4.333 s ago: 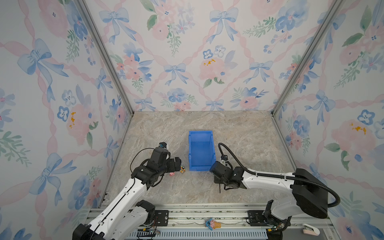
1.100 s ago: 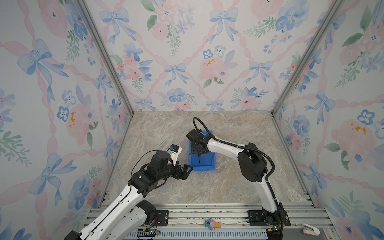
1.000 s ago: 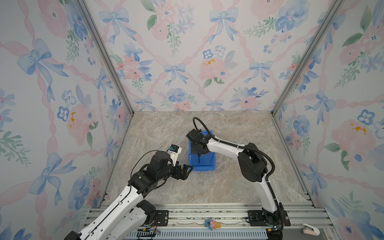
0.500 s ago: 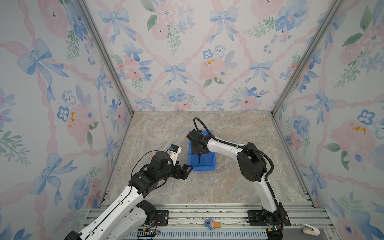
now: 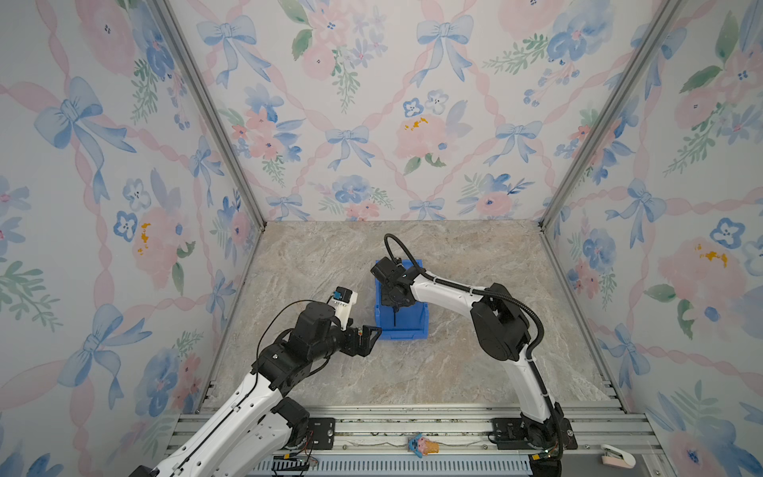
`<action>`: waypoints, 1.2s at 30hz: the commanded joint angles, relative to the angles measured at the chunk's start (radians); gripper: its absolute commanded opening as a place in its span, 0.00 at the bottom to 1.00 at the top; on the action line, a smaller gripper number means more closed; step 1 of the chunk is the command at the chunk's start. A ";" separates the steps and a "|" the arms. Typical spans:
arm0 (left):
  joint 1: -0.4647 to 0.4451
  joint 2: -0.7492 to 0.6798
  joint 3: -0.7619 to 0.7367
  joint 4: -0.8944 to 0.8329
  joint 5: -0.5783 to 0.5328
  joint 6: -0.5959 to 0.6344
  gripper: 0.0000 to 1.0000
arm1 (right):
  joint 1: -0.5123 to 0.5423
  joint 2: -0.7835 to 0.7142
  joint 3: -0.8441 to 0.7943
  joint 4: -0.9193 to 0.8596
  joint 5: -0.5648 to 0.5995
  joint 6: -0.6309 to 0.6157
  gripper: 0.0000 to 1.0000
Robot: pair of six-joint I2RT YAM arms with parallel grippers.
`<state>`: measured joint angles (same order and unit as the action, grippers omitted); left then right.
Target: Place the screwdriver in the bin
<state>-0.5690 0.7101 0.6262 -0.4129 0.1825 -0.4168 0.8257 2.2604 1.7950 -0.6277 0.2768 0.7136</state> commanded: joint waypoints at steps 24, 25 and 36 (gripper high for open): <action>-0.005 -0.012 -0.008 0.023 -0.095 0.004 0.98 | 0.036 -0.304 -0.063 -0.041 0.099 -0.064 0.37; -0.005 -0.009 -0.008 0.024 -0.094 0.004 0.97 | 0.036 -0.335 -0.086 -0.042 0.107 -0.075 0.38; -0.005 0.012 0.015 0.022 -0.211 0.013 0.97 | -0.065 -0.803 -0.507 -0.011 0.132 -0.188 0.56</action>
<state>-0.5690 0.7166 0.6235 -0.4053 0.0315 -0.4225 0.8036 1.5383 1.3575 -0.6292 0.3882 0.5777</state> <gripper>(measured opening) 0.976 0.547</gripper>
